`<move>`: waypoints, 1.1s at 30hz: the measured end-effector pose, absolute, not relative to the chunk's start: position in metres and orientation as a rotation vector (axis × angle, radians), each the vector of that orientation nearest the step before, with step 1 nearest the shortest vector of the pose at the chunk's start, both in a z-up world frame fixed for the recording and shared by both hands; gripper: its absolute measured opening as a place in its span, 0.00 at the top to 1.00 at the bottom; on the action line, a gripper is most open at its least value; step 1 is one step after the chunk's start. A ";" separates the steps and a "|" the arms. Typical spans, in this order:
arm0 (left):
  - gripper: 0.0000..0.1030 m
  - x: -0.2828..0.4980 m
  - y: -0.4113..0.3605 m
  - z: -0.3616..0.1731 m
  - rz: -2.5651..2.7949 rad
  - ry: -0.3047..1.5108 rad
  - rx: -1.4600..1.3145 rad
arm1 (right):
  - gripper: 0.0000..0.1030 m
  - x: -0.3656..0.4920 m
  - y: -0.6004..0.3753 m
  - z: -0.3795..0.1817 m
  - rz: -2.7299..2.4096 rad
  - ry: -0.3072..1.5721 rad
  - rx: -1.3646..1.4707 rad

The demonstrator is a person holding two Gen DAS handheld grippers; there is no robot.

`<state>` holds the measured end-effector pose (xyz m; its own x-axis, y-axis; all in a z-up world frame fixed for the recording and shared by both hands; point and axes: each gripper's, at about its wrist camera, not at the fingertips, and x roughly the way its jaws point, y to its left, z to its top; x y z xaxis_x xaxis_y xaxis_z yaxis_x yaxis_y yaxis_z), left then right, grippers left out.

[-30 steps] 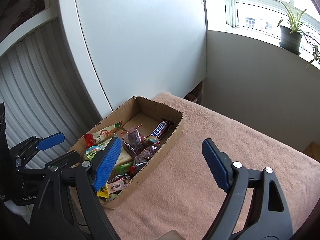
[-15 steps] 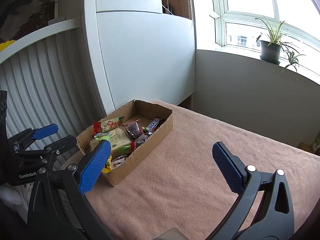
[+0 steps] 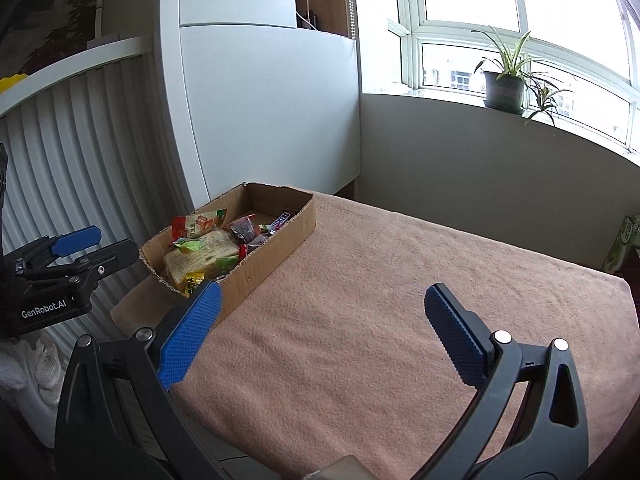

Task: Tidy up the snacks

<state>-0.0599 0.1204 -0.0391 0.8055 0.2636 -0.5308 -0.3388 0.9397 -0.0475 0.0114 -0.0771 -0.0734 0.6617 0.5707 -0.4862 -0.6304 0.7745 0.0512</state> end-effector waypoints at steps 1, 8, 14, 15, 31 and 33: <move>0.20 -0.060 0.119 -0.038 0.324 0.544 -0.141 | 0.00 0.012 -0.079 -0.073 0.679 0.506 -0.120; 0.20 -0.063 0.114 -0.038 0.325 0.544 -0.132 | 0.00 0.011 -0.080 -0.077 0.668 0.512 -0.121; 0.20 -0.064 0.112 -0.037 0.326 0.546 -0.131 | 0.00 0.011 -0.078 -0.078 0.659 0.511 -0.127; 0.20 -0.064 0.112 -0.037 0.326 0.546 -0.130 | 0.00 0.011 -0.078 -0.078 0.660 0.512 -0.126; 0.20 -0.063 0.115 -0.037 0.329 0.548 -0.132 | 0.00 0.013 -0.076 -0.082 0.646 0.524 -0.129; 0.20 -0.063 0.115 -0.038 0.331 0.550 -0.134 | 0.00 0.014 -0.077 -0.083 0.643 0.527 -0.127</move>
